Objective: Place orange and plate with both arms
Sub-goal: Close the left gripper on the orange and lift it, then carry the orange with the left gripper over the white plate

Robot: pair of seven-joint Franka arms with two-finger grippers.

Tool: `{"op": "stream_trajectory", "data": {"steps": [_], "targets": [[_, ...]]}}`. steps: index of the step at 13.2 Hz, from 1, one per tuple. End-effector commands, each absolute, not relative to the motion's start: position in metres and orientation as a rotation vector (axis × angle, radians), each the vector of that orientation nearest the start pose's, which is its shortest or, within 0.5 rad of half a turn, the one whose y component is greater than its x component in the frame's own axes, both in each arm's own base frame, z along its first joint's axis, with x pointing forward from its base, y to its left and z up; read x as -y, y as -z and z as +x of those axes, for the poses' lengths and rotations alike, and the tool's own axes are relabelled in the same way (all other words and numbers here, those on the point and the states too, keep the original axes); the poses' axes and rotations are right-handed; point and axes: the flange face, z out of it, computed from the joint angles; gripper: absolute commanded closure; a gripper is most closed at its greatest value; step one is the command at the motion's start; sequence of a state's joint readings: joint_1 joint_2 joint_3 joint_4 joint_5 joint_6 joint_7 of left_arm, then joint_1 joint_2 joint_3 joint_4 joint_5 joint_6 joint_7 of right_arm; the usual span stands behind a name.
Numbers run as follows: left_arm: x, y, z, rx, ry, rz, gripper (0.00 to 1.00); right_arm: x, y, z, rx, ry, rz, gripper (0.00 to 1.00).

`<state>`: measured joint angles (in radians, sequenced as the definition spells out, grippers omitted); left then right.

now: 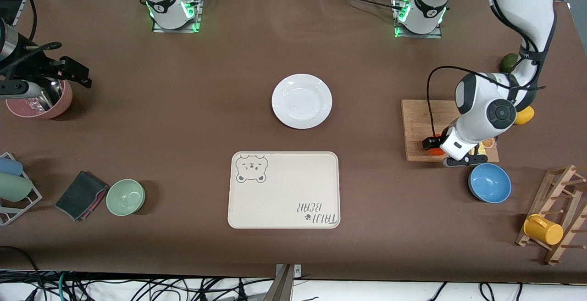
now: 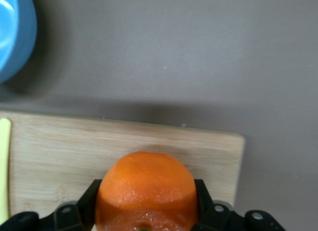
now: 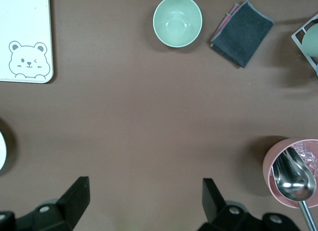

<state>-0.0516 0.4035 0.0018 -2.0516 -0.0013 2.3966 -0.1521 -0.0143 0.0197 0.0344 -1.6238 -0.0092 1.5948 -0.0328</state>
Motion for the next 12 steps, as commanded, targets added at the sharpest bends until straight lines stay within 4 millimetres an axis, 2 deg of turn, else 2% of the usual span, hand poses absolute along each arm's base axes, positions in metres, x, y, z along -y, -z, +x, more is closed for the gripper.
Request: {"op": "stream_trajectory", "data": {"steps": [1,3,5,7,8,10,12], "targets": [[0.077,-0.270,0.582,0.065,-0.062,-3.143,0.97,-0.010,-0.599,0.557,0.105,-0.078,-3.159,0.00],[0.110,-0.279,0.577,0.030,-0.109,-3.177,0.97,-0.010,-0.599,0.557,0.103,-0.078,-3.159,0.00],[0.156,-0.290,0.569,0.065,-0.152,-3.280,0.97,-0.010,-0.600,0.557,0.103,-0.071,-3.160,0.00],[0.197,-0.291,0.557,0.007,-0.181,-3.318,0.97,-0.009,-0.599,0.558,0.104,-0.069,-3.172,0.00],[0.225,-0.291,0.547,0.005,-0.212,-3.346,0.97,-0.009,-0.599,0.558,0.104,-0.069,-3.172,0.00],[0.265,-0.287,0.532,0.178,-0.292,-3.375,0.97,-0.009,-0.599,0.557,0.104,-0.076,-3.170,0.00],[0.306,-0.284,0.513,0.212,-0.312,-3.382,0.97,-0.009,-0.599,0.556,0.103,-0.078,-3.169,0.00]]}}
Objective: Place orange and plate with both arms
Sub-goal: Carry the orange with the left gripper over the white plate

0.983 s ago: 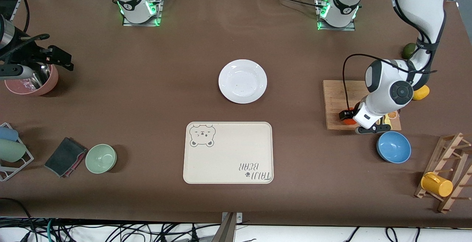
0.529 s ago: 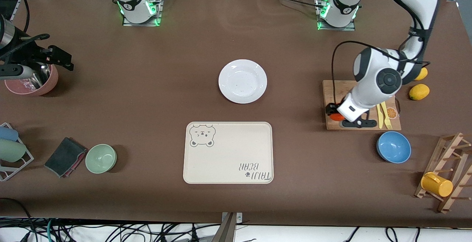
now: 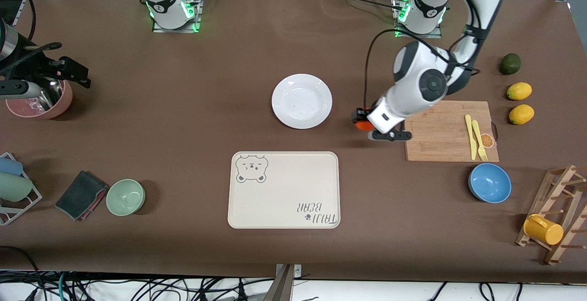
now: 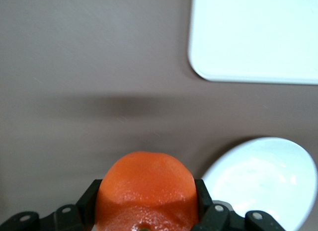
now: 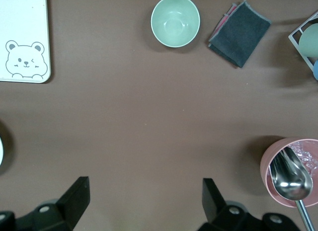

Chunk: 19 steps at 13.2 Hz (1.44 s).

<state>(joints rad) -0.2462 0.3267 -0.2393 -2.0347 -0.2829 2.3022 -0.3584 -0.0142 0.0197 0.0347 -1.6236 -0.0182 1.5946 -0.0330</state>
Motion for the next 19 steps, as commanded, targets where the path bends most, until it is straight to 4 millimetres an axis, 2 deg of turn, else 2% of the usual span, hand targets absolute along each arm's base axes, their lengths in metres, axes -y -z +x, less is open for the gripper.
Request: {"op": "stream_trajectory", "data": {"steps": [1,3,5,8,10,12,13,14,15,16,19], "targets": [[0.330,-0.281,0.501,0.251,-0.317,-3.378,0.97,-0.009,-0.598,0.557,0.104,-0.078,-3.169,0.00],[0.372,-0.264,0.481,0.385,-0.293,-3.382,0.95,-0.014,-0.601,0.555,0.118,-0.076,-3.169,0.00],[0.396,-0.240,0.465,0.377,-0.264,-3.364,0.95,-0.017,-0.603,0.557,0.128,-0.064,-3.170,0.00],[0.442,-0.219,0.446,0.431,-0.262,-3.320,0.95,-0.025,-0.605,0.557,0.147,-0.058,-3.169,0.00],[0.449,-0.215,0.441,0.494,-0.234,-3.281,0.95,-0.024,-0.605,0.557,0.147,-0.061,-3.168,0.00],[0.452,-0.214,0.437,0.561,-0.246,-3.262,0.89,-0.024,-0.606,0.556,0.144,-0.061,-3.163,0.00],[0.459,-0.209,0.427,0.537,-0.257,-3.256,0.85,-0.023,-0.605,0.557,0.144,-0.061,-3.163,0.00],[0.460,-0.203,0.425,0.533,-0.269,-3.250,0.64,-0.018,-0.603,0.558,0.132,-0.066,-3.163,0.00],[0.460,-0.201,0.425,0.540,-0.275,-3.246,0.20,-0.017,-0.602,0.558,0.127,-0.068,-3.163,0.00],[0.458,-0.199,0.423,0.538,-0.278,-3.240,0.00,-0.016,-0.602,0.558,0.127,-0.071,-3.165,0.00],[0.458,-0.203,0.423,0.543,-0.277,-3.240,0.00,-0.015,-0.601,0.556,0.120,-0.100,-3.173,0.00]]}}
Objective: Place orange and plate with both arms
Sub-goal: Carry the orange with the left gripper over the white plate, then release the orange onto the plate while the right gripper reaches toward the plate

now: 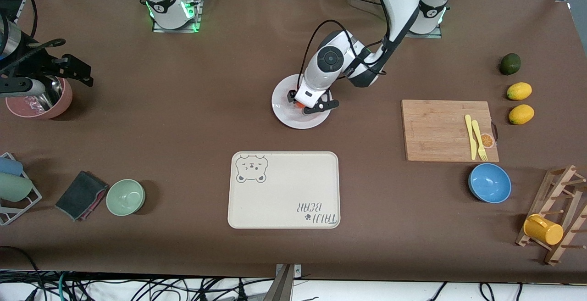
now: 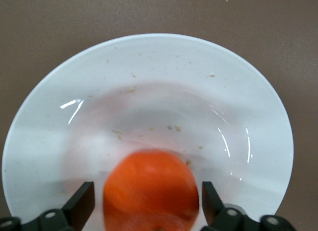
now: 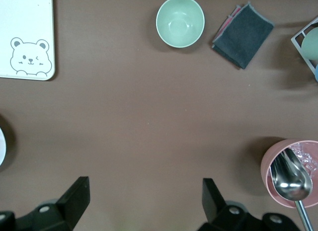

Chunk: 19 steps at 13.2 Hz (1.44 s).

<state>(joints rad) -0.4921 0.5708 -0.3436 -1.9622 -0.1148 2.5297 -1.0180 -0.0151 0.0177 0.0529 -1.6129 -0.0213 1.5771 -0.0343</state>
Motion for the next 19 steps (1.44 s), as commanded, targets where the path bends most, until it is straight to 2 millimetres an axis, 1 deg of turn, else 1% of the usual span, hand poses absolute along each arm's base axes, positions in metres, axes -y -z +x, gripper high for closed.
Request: {"op": "stream_trajectory", "data": {"steps": [1,2,3,4,5,6,7,8,9,10,11,12,13,14,15,16,17,18,19], "targets": [[0.456,-0.205,0.426,0.549,-0.271,-3.241,0.00,-0.016,-0.599,0.556,0.120,-0.110,-3.175,0.00],[0.453,-0.209,0.429,0.557,-0.265,-3.241,0.00,-0.016,-0.596,0.558,0.123,-0.119,-3.171,0.00],[0.449,-0.220,0.433,0.574,-0.261,-3.232,0.00,-0.020,-0.593,0.559,0.135,-0.129,-3.170,0.00],[0.433,-0.244,0.447,0.652,-0.256,-3.201,0.00,-0.022,-0.589,0.561,0.125,-0.140,-3.163,0.00],[0.407,-0.276,0.466,0.729,-0.257,-3.163,0.00,-0.024,-0.579,0.563,0.127,-0.171,-3.158,0.00],[0.381,-0.306,0.479,0.765,-0.258,-3.137,0.00,-0.035,-0.559,0.568,0.163,-0.253,-3.149,0.00],[0.355,-0.333,0.492,0.796,-0.244,-3.126,0.00,-0.056,-0.549,0.565,0.214,-0.330,-3.142,0.00],[0.334,-0.354,0.502,0.777,-0.222,-3.129,0.00,-0.066,-0.546,0.566,0.235,-0.332,-3.138,0.00],[0.314,-0.372,0.508,0.707,-0.199,-3.144,0.00,-0.083,-0.531,0.569,0.275,-0.370,-3.121,0.00],[0.291,-0.384,0.516,0.579,-0.190,-3.164,0.00,-0.095,-0.521,0.570,0.290,-0.405,-3.078,0.00],[0.262,-0.397,0.528,0.423,-0.146,-3.180,0.00,-0.117,-0.505,0.566,0.318,-0.464,-3.016,0.00],[0.230,-0.410,0.537,0.264,-0.100,-3.156,0.00,-0.139,-0.490,0.563,0.351,-0.495,-2.982,0.00],[0.198,-0.427,0.549,0.157,-0.089,-3.116,0.00,-0.155,-0.472,0.565,0.357,-0.519,-2.945,0.00],[0.172,-0.446,0.559,0.117,-0.131,-3.097,0.00,-0.167,-0.452,0.569,0.315,-0.539,-2.895,0.00],[0.149,-0.471,0.568,0.098,-0.167,-3.084,0.00,-0.175,-0.434,0.573,0.268,-0.547,-2.821,0.00],[0.127,-0.492,0.575,0.079,-0.170,-3.081,0.00,-0.182,-0.415,0.576,0.217,-0.533,-2.757,0.00],[0.106,-0.508,0.581,0.077,-0.155,-3.084,0.00,-0.197,-0.400,0.571,0.191,-0.505,-2.715,0.00],[0.079,-0.524,0.586,0.093,-0.148,-3.084,0.00,-0.213,-0.385,0.562,0.185,-0.482,-2.694,0.00],[0.062,-0.535,0.586,0.089,-0.160,-3.084,0.00,-0.232,-0.371,0.551,0.193,-0.454,-2.682,0.00]]}}
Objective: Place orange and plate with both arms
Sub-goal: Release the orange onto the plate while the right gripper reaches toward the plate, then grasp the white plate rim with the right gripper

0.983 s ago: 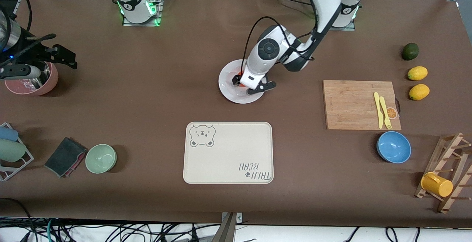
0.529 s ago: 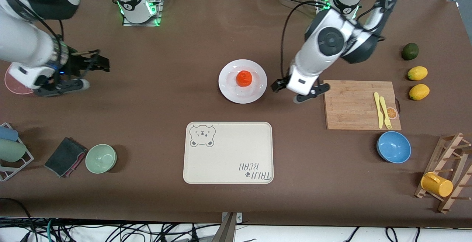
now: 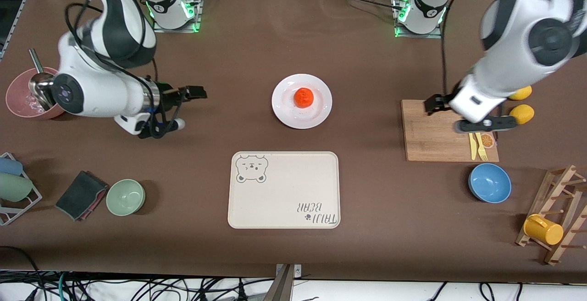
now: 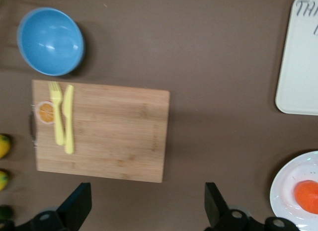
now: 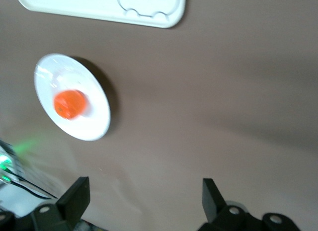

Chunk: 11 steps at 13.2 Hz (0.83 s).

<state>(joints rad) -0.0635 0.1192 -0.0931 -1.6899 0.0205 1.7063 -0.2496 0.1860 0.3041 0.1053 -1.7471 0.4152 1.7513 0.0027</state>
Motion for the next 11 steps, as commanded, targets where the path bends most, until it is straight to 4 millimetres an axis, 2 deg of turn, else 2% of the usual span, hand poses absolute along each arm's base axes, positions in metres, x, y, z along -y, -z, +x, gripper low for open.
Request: {"op": "stream_trajectory", "data": {"steps": [1,3,4,6,8,10,11], "targets": [[0.056,-0.546,0.584,0.081,-0.170,-3.082,0.00,-0.245,-0.356,0.540,0.195,-0.439,-2.680,0.00],[0.041,-0.558,0.578,0.115,-0.185,-3.088,0.00,-0.256,-0.321,0.524,0.162,-0.392,-2.680,0.00],[0.032,-0.561,0.577,0.142,-0.178,-3.095,0.00,-0.274,-0.315,0.514,0.142,-0.406,-2.624,0.00],[0.029,-0.564,0.576,0.158,-0.183,-3.108,0.00,-0.302,-0.296,0.500,0.053,-0.492,-2.484,0.00],[0.024,-0.580,0.576,0.190,-0.162,-3.153,0.00,-0.314,-0.270,0.495,0.100,-0.504,-2.445,0.00],[0.005,-0.587,0.572,0.242,-0.161,-3.150,0.00,-0.334,-0.254,0.489,0.134,-0.458,-2.381,0.00],[0.001,-0.586,0.571,0.257,-0.175,-3.148,0.00,-0.338,-0.234,0.488,0.165,-0.427,-2.353,0.00]]}}
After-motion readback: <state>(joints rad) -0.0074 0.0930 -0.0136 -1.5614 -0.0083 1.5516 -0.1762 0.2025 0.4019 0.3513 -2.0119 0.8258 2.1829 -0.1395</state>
